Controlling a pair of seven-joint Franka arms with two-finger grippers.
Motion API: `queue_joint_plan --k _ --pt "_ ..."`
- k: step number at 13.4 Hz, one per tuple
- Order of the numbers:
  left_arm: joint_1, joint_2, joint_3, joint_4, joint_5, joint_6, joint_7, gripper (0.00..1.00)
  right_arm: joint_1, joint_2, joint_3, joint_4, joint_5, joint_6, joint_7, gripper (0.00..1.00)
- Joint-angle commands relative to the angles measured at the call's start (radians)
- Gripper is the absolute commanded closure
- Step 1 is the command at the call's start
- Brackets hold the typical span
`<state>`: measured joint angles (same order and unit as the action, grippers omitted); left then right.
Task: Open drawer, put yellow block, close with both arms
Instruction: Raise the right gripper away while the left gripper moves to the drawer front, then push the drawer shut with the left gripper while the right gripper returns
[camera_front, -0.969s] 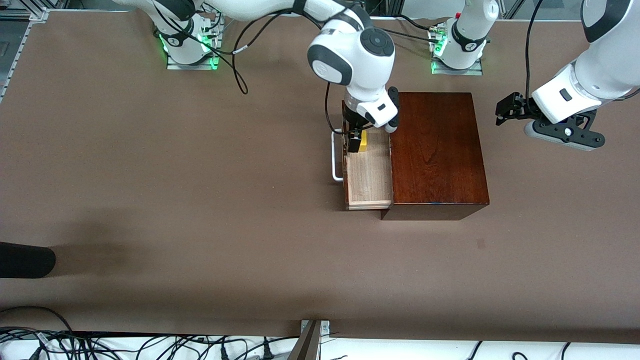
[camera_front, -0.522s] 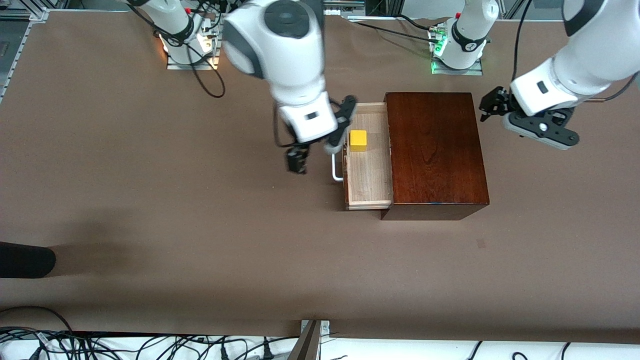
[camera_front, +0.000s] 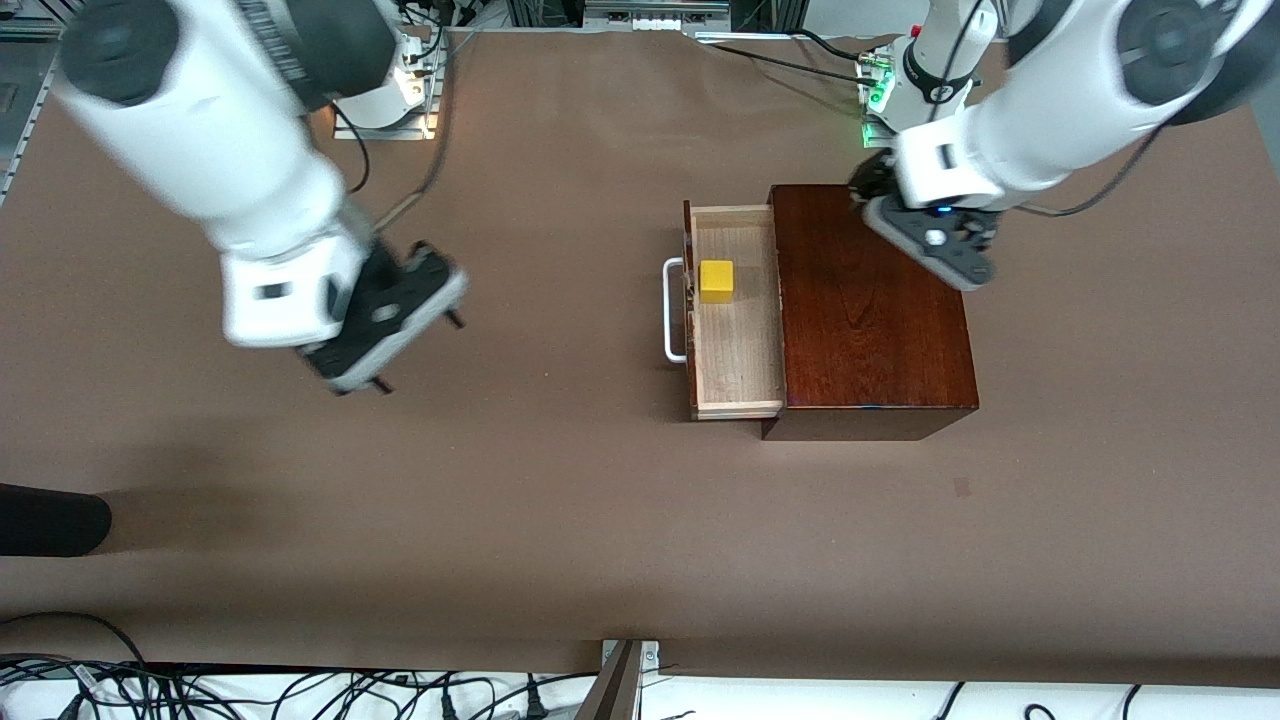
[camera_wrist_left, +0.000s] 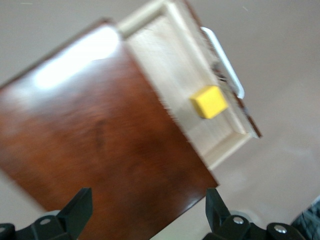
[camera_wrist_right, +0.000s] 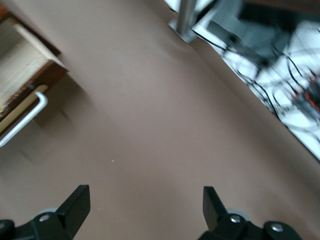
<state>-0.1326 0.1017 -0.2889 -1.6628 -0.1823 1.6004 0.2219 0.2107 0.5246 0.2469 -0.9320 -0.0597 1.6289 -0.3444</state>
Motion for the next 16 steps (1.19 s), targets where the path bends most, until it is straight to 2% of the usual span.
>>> queue_joint_plan --k 1,3,5,7,9,12,14,16 --pt "-0.117 0.097 -0.001 0.064 -0.016 0.010 0.019 0.00 -0.021 -0.102 -0.079 -0.099 0.072 -0.084 0.137 0.00" --pt "-0.200 0.182 -0.001 0.130 -0.009 0.082 0.030 0.00 -0.021 -0.179 -0.139 -0.216 0.077 -0.087 0.197 0.00" --pt "-0.301 0.237 0.001 0.115 -0.002 0.243 0.033 0.00 -0.021 -0.231 -0.185 -0.325 0.074 -0.064 0.203 0.00" --pt "-0.393 0.303 -0.001 0.115 0.097 0.350 0.077 0.00 -0.021 -0.279 -0.221 -0.431 0.073 -0.020 0.205 0.00" --pt "-0.409 0.367 -0.001 0.115 0.126 0.439 0.247 0.00 -0.021 -0.305 -0.265 -0.511 0.075 0.015 0.205 0.00" --pt "-0.413 0.504 -0.003 0.150 0.092 0.467 0.489 0.00 -0.021 -0.321 -0.322 -0.560 0.075 0.043 0.205 0.00" --pt "-0.443 0.513 0.002 0.155 0.119 0.467 0.516 0.00 -0.021 -0.325 -0.343 -0.570 0.075 0.042 0.205 0.00" --pt "-0.433 0.515 0.002 0.147 0.178 0.466 0.612 0.00 -0.021 -0.371 -0.351 -0.655 0.075 0.075 0.205 0.00"
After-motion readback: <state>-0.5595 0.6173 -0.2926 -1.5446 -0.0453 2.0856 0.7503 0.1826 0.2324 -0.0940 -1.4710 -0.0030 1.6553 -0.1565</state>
